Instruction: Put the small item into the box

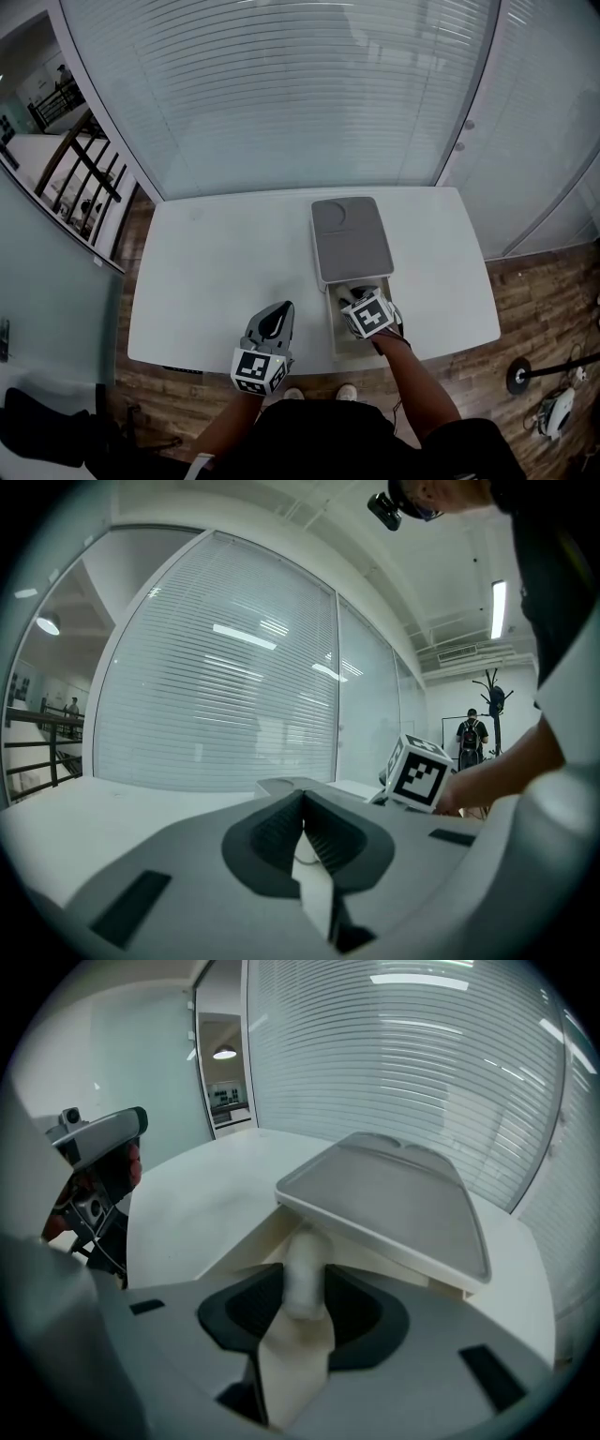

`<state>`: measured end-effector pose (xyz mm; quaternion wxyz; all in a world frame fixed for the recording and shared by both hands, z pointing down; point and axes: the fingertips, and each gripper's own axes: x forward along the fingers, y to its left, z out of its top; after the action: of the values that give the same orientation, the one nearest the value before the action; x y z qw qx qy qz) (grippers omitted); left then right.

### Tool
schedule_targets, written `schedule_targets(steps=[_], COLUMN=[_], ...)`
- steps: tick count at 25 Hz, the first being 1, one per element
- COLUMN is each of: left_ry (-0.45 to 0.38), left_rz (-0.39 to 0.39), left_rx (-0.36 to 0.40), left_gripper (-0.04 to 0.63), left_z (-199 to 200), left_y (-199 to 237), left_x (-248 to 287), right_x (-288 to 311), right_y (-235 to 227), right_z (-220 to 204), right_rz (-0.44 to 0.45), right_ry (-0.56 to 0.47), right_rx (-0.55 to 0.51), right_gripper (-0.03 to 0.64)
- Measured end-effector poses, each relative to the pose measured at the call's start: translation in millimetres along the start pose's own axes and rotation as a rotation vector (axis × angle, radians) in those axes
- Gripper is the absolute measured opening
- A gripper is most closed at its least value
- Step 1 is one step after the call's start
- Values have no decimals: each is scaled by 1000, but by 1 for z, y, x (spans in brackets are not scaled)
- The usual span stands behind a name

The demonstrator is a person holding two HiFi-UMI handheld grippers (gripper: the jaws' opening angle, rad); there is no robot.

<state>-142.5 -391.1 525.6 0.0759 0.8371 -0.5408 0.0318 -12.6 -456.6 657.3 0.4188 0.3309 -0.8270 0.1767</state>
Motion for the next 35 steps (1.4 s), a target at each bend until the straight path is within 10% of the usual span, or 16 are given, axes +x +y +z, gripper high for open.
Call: schedule_targets(steps=[11,19,35], left_ry=[-2,-14,-21], left_rz=[14,-2,36], left_rx=[8,23,59], left_gripper=[11,11,11], left_z=[1,7,14], left_y=[0,-15,-14], left_x=[-7,-9,-24], right_x=[-28,-88,-178], right_y=[9,11,11], right_z=[13,45,64], right_rz=[6,-51,-212], right_ry=[-96,-388,-808], right_rx=[0,58,93], right_gripper=[209,197,13])
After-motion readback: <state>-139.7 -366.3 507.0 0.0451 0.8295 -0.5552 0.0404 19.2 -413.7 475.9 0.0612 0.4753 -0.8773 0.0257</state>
